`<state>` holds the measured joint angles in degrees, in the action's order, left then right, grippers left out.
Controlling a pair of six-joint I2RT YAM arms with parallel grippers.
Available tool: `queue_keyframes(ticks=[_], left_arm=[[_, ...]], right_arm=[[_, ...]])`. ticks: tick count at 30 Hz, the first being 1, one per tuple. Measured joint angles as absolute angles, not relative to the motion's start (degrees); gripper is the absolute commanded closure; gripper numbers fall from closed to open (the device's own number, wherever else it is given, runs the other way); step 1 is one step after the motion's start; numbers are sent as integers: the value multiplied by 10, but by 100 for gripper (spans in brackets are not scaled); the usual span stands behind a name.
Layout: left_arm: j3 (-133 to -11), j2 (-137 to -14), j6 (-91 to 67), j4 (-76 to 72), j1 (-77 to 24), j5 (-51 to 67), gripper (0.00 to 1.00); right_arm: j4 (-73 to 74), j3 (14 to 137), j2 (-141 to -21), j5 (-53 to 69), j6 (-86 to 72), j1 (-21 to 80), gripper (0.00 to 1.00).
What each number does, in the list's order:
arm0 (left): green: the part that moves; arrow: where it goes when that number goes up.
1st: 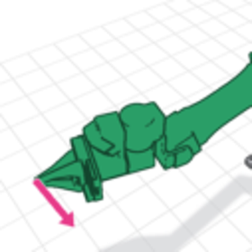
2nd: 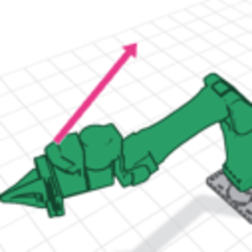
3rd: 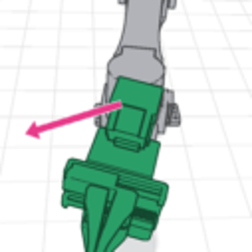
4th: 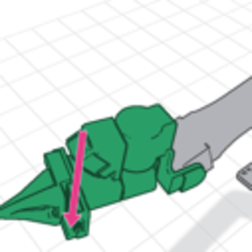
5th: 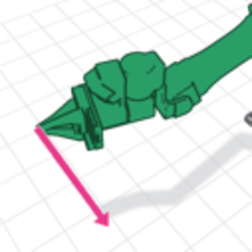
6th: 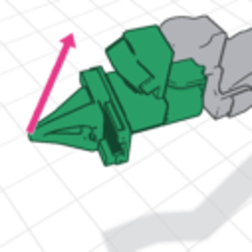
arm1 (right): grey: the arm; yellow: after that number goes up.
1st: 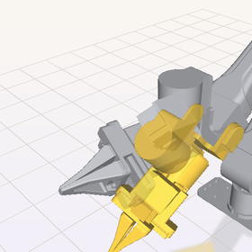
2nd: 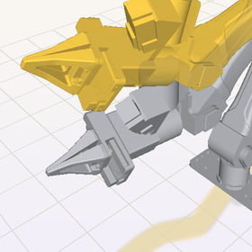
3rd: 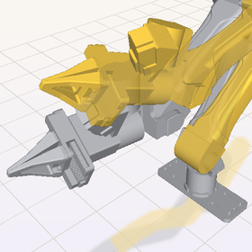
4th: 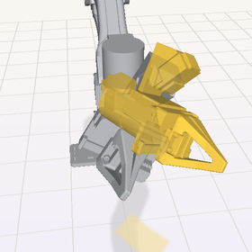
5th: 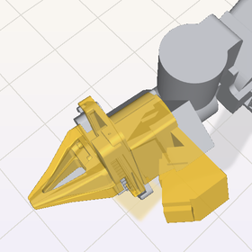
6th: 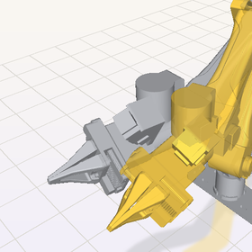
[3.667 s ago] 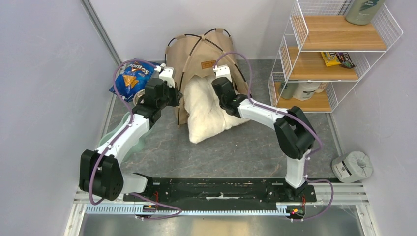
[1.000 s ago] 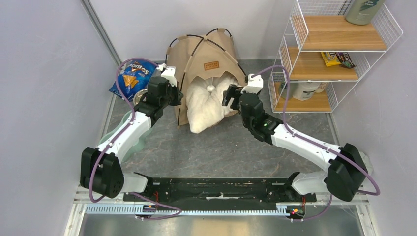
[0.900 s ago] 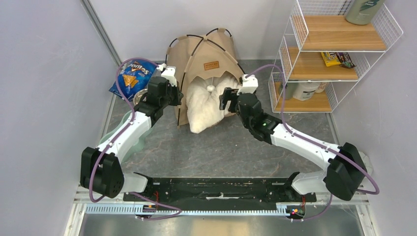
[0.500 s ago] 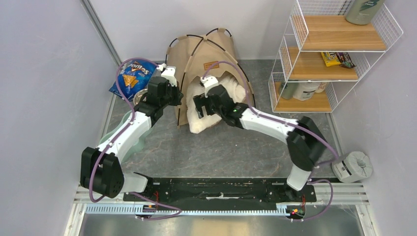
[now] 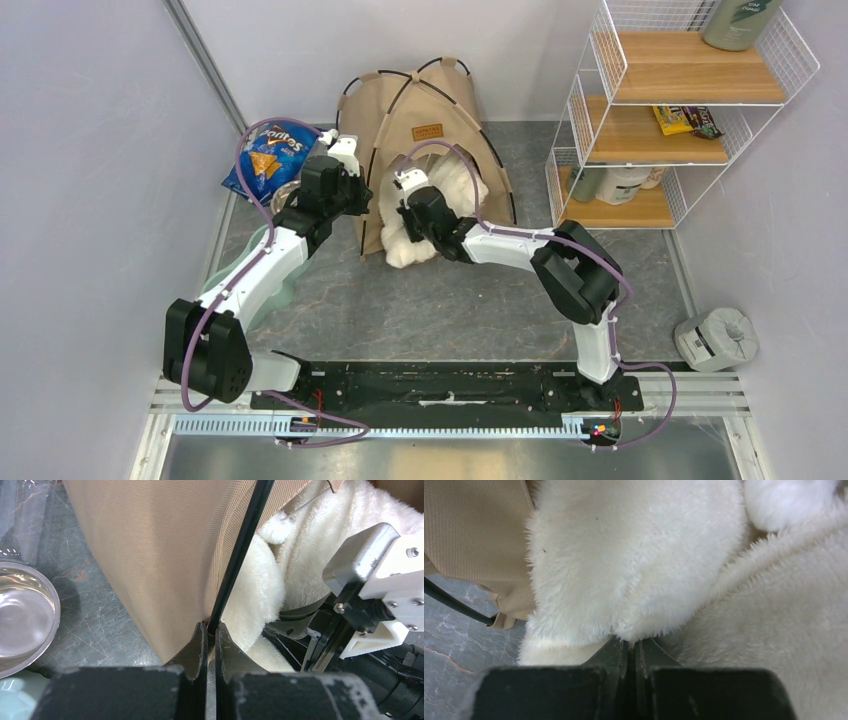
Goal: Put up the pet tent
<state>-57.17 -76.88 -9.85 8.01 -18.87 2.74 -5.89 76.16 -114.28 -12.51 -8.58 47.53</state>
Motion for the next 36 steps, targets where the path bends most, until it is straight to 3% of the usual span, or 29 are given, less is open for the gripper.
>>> queue_keyframes(ticks=[10,22,28,36], left_arm=[[-572,-767,-98,81,-189,27,98],[-572,-761,-98,86,-189,31,98],[-572,-759,-99,89,-191,34,98],[-572,-757,-99,94,-191,33,98]], right_arm=[[-294,602,-1083,-162,-232,459,100],[-498,525,-1057,-195,-425,409,100],[-544,531,-1063,-217,-456,410,100],[-572,649,-1184,-204,-439,424,100]])
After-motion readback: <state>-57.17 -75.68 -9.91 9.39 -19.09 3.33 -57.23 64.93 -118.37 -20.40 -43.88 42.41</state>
